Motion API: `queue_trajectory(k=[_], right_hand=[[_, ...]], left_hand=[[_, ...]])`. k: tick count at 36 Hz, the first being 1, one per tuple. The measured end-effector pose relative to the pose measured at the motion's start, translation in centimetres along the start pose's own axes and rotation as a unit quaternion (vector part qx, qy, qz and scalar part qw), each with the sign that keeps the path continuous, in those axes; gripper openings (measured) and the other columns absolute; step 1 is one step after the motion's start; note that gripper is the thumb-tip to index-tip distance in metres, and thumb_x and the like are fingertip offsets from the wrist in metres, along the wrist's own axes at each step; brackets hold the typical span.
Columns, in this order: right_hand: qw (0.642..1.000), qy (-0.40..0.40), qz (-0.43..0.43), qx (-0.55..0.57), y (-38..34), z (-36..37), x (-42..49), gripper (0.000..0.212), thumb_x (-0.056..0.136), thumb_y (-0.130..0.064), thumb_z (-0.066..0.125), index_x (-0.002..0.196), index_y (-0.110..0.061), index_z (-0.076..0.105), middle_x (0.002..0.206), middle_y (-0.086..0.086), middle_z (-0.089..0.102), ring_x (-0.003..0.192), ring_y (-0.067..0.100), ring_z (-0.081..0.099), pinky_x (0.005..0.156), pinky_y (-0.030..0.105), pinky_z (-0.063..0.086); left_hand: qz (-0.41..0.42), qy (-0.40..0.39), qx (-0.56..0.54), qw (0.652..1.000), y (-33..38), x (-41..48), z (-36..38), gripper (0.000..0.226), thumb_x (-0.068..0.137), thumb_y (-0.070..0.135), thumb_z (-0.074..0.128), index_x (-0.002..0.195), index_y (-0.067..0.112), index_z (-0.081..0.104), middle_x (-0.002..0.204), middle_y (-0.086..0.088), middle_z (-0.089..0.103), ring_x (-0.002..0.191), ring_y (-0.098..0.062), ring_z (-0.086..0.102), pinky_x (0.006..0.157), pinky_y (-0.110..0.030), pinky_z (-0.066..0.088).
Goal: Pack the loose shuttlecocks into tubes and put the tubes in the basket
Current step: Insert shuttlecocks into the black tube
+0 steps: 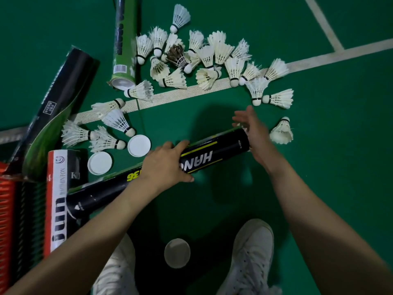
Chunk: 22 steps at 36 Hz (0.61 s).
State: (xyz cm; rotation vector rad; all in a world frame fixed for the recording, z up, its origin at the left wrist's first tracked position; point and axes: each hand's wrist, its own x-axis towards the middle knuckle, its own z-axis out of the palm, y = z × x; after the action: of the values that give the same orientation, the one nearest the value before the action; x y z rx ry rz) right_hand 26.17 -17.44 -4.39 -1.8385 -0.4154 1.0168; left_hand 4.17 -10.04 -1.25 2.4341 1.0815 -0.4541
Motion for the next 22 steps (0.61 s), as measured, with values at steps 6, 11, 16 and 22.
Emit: queue_trajectory(k=[6,11,16,22], right_hand=[[0.921,0.306,-0.040,-0.237,2.2,-3.3,1.7,0.026,0.091,-0.015,0.054,0.116,-0.013,0.059,0.129,0.014,0.041,0.121,0.028,0.035,0.100,0.029,0.029],[0.915,0.217,0.094,-0.327,3.5,-5.4,2.7,0.050,0.089,-0.016,0.053,0.138,-0.025,0.044,0.152,0.016,0.014,0.138,0.038,0.016,0.113,0.042,0.020],[0.899,0.181,0.150,-0.369,3.8,-6.1,2.9,0.049,0.088,-0.017,0.054,0.136,-0.025,0.043,0.152,0.009,0.012,0.134,0.034,0.018,0.108,0.049,0.025],[0.892,0.213,0.106,-0.383,4.2,-5.0,2.3,0.028,0.088,-0.013,0.048,0.115,-0.015,0.053,0.131,0.020,0.034,0.121,0.038,0.031,0.100,0.045,0.031]], left_hand=[[-0.016,-0.014,0.020,1.000,0.9,1.2,0.7,0.094,0.066,0.058,0.073,0.142,0.031,0.026,0.120,-0.008,0.050,0.113,-0.031,0.052,0.090,-0.037,0.043],[-0.016,-0.024,0.036,0.999,0.6,1.1,1.1,0.094,0.066,0.059,0.073,0.142,0.031,0.025,0.117,-0.008,0.051,0.111,-0.030,0.052,0.088,-0.037,0.044],[-0.020,-0.042,0.039,0.998,0.4,0.6,1.4,0.097,0.067,0.060,0.072,0.145,0.030,0.021,0.120,-0.008,0.050,0.112,-0.029,0.052,0.089,-0.037,0.044],[-0.035,-0.032,0.029,0.998,-0.3,0.0,1.1,0.097,0.066,0.060,0.072,0.144,0.030,0.023,0.119,-0.008,0.051,0.112,-0.029,0.053,0.087,-0.036,0.044]])
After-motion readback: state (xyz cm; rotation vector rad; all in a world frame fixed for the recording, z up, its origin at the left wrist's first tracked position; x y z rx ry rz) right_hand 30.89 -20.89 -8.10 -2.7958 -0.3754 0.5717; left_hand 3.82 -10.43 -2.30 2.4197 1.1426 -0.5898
